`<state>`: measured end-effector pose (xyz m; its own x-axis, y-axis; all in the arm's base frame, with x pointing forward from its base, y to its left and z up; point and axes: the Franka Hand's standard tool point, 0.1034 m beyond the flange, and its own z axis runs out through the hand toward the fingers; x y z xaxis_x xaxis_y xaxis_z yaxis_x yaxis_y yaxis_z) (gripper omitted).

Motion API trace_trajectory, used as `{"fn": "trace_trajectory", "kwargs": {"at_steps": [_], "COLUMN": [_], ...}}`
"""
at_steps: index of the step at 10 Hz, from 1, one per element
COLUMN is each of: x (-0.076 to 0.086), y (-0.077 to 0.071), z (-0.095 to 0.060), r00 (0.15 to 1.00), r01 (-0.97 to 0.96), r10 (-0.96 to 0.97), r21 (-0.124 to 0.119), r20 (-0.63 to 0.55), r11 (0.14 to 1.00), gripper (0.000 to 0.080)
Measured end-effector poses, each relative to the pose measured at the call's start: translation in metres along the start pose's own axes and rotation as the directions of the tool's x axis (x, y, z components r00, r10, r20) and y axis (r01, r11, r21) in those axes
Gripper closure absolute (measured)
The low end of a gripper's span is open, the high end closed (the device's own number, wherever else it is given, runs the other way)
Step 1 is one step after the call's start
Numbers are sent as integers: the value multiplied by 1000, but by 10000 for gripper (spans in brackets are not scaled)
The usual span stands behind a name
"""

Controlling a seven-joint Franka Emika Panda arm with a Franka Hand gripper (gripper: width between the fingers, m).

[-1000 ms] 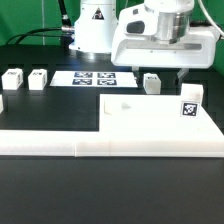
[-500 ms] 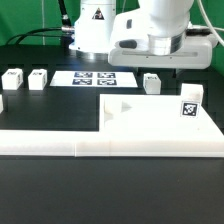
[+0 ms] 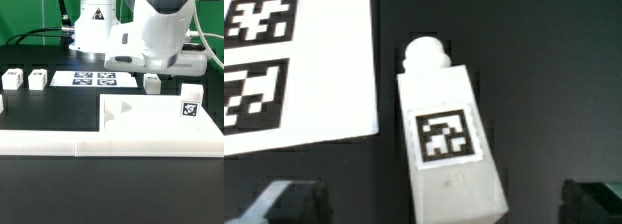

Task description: Assemble square table

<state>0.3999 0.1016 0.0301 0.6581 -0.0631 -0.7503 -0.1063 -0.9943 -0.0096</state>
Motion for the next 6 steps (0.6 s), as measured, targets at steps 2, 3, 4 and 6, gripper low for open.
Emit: {"fn": "trace_trajectory", "kwargs": {"at_steps": [2, 3, 4, 6], "x": [0, -1, -2, -1], "y": [-11, -15, -18, -16], "z": [8, 12, 14, 13], "r00": [988, 983, 981, 982], "r01": [155, 185, 192, 186], "r10": [-154, -184, -190, -184], "r21": [-71, -74, -77, -74], "r20": [14, 23, 27, 26], "r11": [985, 980, 978, 980], "gripper": [150, 150, 150, 150]}}
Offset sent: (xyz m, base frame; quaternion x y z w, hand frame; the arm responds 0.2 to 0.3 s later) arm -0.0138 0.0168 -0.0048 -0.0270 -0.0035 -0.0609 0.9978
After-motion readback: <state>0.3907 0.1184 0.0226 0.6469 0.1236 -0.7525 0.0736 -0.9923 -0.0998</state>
